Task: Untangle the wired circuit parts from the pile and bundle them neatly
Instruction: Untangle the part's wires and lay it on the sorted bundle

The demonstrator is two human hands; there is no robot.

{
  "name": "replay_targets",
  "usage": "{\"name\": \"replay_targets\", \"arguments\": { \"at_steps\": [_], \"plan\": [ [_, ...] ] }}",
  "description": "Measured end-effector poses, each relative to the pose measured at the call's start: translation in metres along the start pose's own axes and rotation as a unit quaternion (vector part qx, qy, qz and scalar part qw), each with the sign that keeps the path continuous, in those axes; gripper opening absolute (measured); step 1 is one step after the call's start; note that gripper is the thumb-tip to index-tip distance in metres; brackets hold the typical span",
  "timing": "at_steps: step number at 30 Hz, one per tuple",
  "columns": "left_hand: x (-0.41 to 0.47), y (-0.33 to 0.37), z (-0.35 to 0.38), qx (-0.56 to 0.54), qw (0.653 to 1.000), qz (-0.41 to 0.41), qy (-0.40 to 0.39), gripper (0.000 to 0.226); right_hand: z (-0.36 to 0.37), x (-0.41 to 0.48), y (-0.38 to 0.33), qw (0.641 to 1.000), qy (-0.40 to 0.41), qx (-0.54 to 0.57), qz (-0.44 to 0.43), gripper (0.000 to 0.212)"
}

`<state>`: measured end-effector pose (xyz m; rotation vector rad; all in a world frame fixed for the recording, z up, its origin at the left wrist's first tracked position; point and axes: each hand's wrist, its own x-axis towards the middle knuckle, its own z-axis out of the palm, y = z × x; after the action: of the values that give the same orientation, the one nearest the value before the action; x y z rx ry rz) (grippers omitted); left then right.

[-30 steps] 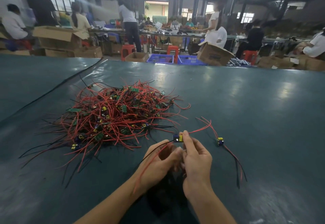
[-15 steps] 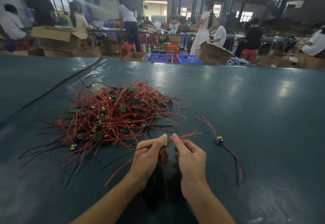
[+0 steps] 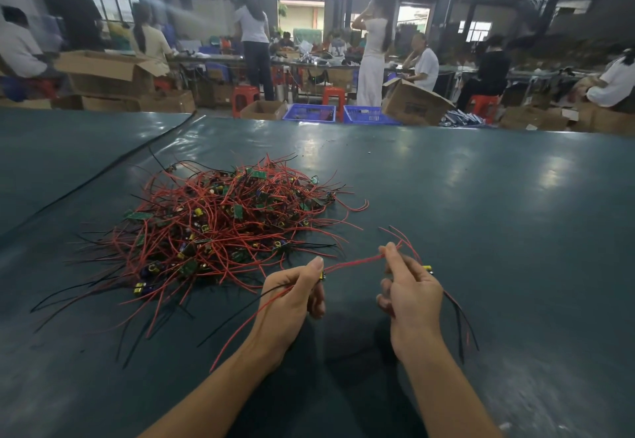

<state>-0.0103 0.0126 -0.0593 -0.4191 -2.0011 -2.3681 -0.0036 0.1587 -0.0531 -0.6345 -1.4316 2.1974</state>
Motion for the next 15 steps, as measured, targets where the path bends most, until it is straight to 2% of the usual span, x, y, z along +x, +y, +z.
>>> {"name": "replay_targets", "arguments": {
  "at_steps": [2, 4, 7, 12, 15],
  "plan": [
    [0.001, -0.001, 0.000, 0.000, 1.000, 0.002, 0.012, 0.044, 0.005, -0.008, 0.003, 0.997, -0.040, -0.061, 0.009, 0.030],
    [0.002, -0.003, 0.000, 0.006, 1.000, 0.008, 0.008, 0.044, 0.012, -0.020, 0.007, 0.987, -0.109, -0.122, 0.001, 0.029],
    [0.001, -0.005, 0.002, 0.026, 0.999, 0.018, -0.018, 0.045, 0.020, -0.035, 0.012, 0.976, -0.170, -0.134, -0.026, 0.024],
    [0.002, -0.006, 0.004, 0.054, 0.997, 0.017, -0.054, 0.052, 0.018, -0.027, 0.007, 0.991, -0.082, -0.110, -0.009, 0.030],
    [0.001, -0.006, 0.008, 0.071, 0.994, 0.009, -0.083, 0.050, 0.010, -0.013, 0.001, 0.998, -0.019, -0.061, 0.010, 0.019]
  ]
}}
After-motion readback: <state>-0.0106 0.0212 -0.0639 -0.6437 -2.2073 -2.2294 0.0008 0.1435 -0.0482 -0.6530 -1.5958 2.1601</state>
